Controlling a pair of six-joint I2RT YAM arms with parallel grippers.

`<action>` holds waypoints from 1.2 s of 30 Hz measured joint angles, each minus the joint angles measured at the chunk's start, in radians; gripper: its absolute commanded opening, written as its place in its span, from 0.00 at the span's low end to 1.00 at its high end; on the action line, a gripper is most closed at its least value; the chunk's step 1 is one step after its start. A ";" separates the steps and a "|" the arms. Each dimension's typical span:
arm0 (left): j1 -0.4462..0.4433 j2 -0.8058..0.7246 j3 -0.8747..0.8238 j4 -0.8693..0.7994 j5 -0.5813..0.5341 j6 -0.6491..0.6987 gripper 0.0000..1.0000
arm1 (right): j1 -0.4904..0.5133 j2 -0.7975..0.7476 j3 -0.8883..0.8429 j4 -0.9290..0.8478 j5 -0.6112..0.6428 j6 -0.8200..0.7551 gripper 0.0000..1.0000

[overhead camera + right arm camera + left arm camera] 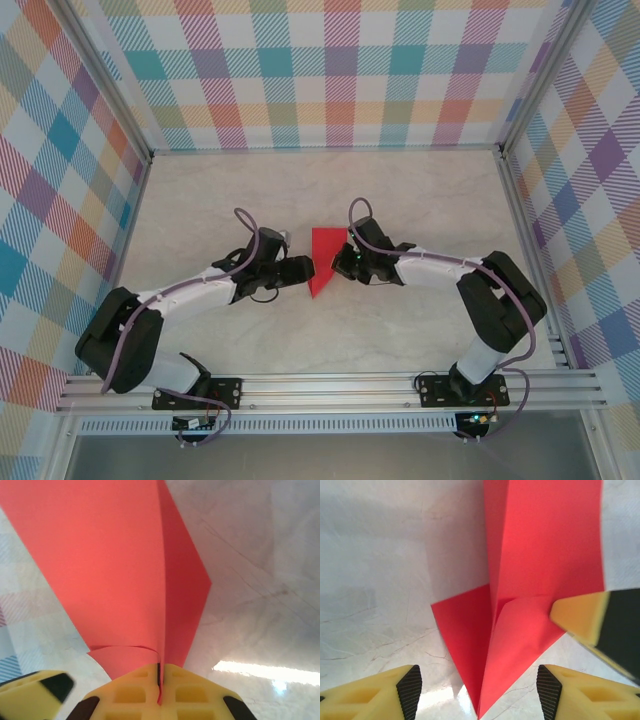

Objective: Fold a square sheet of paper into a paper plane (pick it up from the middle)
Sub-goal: Fourth fold the wing at the center of the table.

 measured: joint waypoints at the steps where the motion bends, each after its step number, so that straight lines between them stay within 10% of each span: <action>1: 0.000 -0.019 0.000 -0.010 -0.010 0.007 0.69 | 0.015 0.000 0.018 -0.027 0.023 0.006 0.00; 16: 0.000 -0.225 -0.069 -0.059 -0.084 0.114 0.76 | 0.115 0.024 0.165 -0.137 0.223 0.119 0.00; 24: -0.006 -0.210 -0.101 -0.026 -0.043 0.153 1.00 | 0.122 0.019 0.104 -0.214 0.303 0.252 0.00; 36: -0.103 -0.119 -0.188 0.129 -0.074 0.266 0.93 | 0.111 -0.038 0.024 -0.212 0.285 0.282 0.00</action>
